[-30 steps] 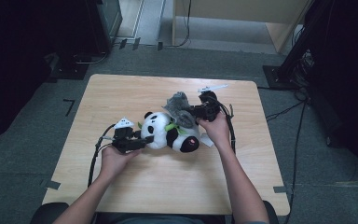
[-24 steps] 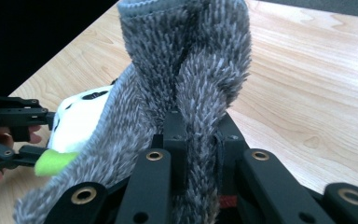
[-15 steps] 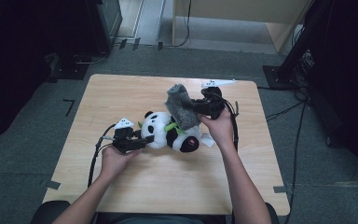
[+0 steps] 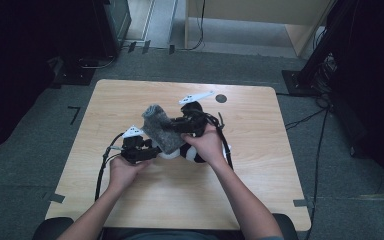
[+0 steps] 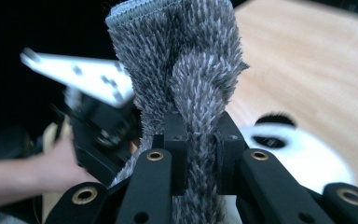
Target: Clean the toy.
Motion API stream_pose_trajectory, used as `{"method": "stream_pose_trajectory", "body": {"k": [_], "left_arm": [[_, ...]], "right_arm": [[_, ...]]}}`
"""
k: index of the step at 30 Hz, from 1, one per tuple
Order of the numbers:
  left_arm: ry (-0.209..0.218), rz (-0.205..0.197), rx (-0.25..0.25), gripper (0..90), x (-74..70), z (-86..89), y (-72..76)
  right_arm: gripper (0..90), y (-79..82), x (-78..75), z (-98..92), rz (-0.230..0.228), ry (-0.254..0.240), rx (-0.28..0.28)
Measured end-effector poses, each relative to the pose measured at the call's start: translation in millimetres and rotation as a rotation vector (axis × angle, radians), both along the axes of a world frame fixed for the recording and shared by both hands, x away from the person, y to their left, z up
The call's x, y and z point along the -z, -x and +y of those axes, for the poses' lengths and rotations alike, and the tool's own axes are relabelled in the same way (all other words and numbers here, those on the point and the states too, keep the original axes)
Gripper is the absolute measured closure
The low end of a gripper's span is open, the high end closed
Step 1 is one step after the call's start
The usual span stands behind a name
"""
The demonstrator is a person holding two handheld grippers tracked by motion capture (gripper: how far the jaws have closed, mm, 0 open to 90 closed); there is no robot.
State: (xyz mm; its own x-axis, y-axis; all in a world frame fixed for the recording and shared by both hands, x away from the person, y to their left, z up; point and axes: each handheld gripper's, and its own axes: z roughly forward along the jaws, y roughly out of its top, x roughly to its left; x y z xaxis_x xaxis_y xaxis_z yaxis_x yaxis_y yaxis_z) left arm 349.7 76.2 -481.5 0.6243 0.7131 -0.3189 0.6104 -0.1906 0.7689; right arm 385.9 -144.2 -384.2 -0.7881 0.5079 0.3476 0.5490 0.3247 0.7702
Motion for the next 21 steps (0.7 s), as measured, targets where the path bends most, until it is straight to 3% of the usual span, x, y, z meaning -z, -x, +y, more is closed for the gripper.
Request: {"method": "stream_pose_trajectory", "body": {"k": [2, 4, 6, 9, 13, 15, 21], "left_arm": [[-0.005, -0.002, -0.003, 42.4, -0.4, -0.6, 0.6], [-0.018, 0.004, -0.003, 42.6, 1.3, -1.5, 0.4], [-0.015, -0.001, 0.002, 42.8, 2.6, -1.0, 0.0], [-0.024, 0.009, 0.005, 43.1, 1.9, -2.7, -0.3], [-0.031, 0.013, 0.009, 43.1, 1.8, -2.9, -0.4], [-0.028, 0.015, 0.013, 43.3, 2.2, -1.9, -1.2], [-0.022, 0.024, 0.016, 43.4, 2.0, -0.6, -2.8]], "right_arm": [[79.9, -3.8, 14.8, 7.6, 0.045, 0.049, -0.007], [79.8, -6.9, 28.6, 11.5, 0.042, 0.127, 0.009], [79.8, -10.0, 34.3, 9.0, 0.078, 0.102, 0.012], [79.7, -9.8, 30.8, 4.4, 0.055, 0.137, 0.017], [79.6, -10.8, 29.8, -3.8, 0.068, 0.147, 0.019], [79.4, -10.9, 27.9, -7.8, 0.054, 0.157, 0.024], [79.4, -15.4, 23.0, -36.2, 0.068, 0.131, 0.074]]}}
